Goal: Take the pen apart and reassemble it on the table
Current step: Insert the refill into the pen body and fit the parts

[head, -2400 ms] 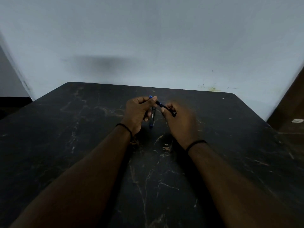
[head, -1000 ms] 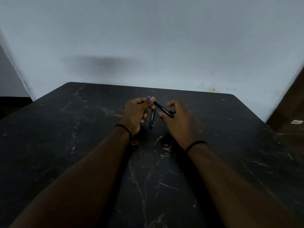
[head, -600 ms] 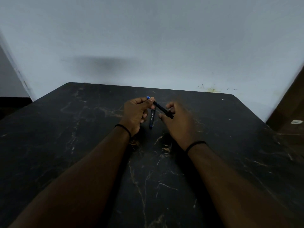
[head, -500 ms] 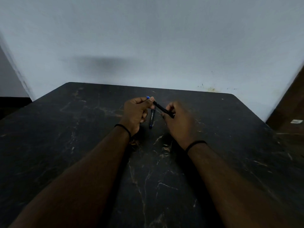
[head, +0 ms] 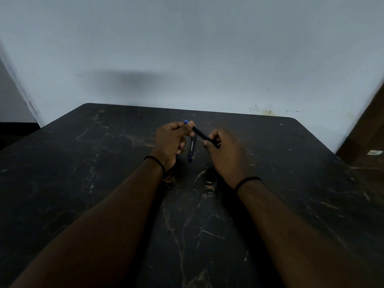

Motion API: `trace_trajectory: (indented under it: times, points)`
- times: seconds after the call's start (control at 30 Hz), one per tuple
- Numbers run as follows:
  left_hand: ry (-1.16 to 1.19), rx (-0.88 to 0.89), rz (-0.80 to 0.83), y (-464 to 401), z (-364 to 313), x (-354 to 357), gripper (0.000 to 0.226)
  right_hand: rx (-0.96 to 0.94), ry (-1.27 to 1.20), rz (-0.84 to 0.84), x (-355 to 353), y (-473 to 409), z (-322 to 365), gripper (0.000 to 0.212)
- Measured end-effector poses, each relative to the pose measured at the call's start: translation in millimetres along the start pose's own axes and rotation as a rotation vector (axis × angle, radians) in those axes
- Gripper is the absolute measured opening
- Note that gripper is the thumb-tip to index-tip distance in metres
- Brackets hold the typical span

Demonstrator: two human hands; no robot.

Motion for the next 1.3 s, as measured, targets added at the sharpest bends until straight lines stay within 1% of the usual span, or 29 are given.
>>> trace_trajectory:
  times: [0.03,0.1,0.13,0.2,0.3,0.4,0.5,0.57,0.67,0.83,1.0,1.1,1.17,1.2,1.23,1.3]
  points:
    - [0.001,0.001,-0.002,-0.2,-0.2,-0.3,0.018,-0.012,0.013,0.009,0.1,-0.2,0.8,0.015]
    - [-0.002,0.002,-0.001,-0.2,-0.4,-0.4,0.014,-0.057,0.043,0.014,0.6,0.3,5.2,0.022]
    - [-0.003,0.001,0.001,-0.2,-0.5,-0.3,0.013,-0.064,0.035,0.015,0.5,0.9,7.6,0.021]
    - [-0.003,-0.002,0.003,0.2,-0.6,-0.2,0.015,-0.025,-0.034,0.024,0.8,1.7,6.9,0.015]
    - [-0.005,-0.009,-0.009,-0.3,-0.1,-0.9,0.018,0.016,-0.043,0.023,1.3,2.6,1.8,0.026]
    - [-0.002,-0.005,-0.008,-1.3,0.7,-1.3,0.016,0.045,-0.051,-0.006,-0.5,1.2,-0.1,0.021]
    - [-0.003,0.007,-0.003,-3.2,1.6,-1.8,0.017,0.021,-0.059,-0.03,-2.1,-0.1,4.0,0.017]
    - [-0.008,0.01,-0.007,-4.3,1.8,-2.8,0.018,0.001,-0.031,-0.014,-2.9,-0.2,6.1,0.015]
    - [-0.01,0.01,-0.007,-4.8,1.7,-4.2,0.017,-0.026,0.005,0.03,-2.0,0.2,7.7,0.018]
    - [0.002,0.01,0.01,-4.0,0.8,-2.4,0.015,-0.018,-0.007,0.054,-2.6,0.5,8.4,0.021]
    - [0.022,0.019,0.024,-5.4,-1.6,-4.0,0.015,0.081,-0.107,0.153,6.8,1.7,6.7,0.032]
    - [0.04,0.035,-0.016,-5.3,-2.5,-5.8,0.017,0.136,-0.251,0.167,8.0,4.2,8.4,0.035]
    - [0.056,0.035,-0.039,-5.0,-2.5,-5.5,0.017,0.104,-0.241,0.143,5.4,4.7,13.6,0.027]
    - [0.062,0.031,-0.05,-4.9,-2.2,-5.6,0.017,0.07,-0.197,0.114,2.9,4.1,16.4,0.021]
    - [0.066,0.027,-0.063,-4.9,-1.5,-6.2,0.017,0.034,-0.154,0.085,0.4,3.8,19.3,0.019]
    - [0.065,0.024,-0.087,-5.4,-0.6,-8.9,0.019,0.011,-0.101,0.045,-1.9,4.8,21.1,0.026]
Point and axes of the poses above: each hand's wrist, its own y-axis away from the middle knuckle, its own x-axis out of the palm, z = x × y, the point moved 7 cm from there along -y, towards the middle knuckle, and after that the axes turned 3 degrees about -x, right-handed, at the moved point
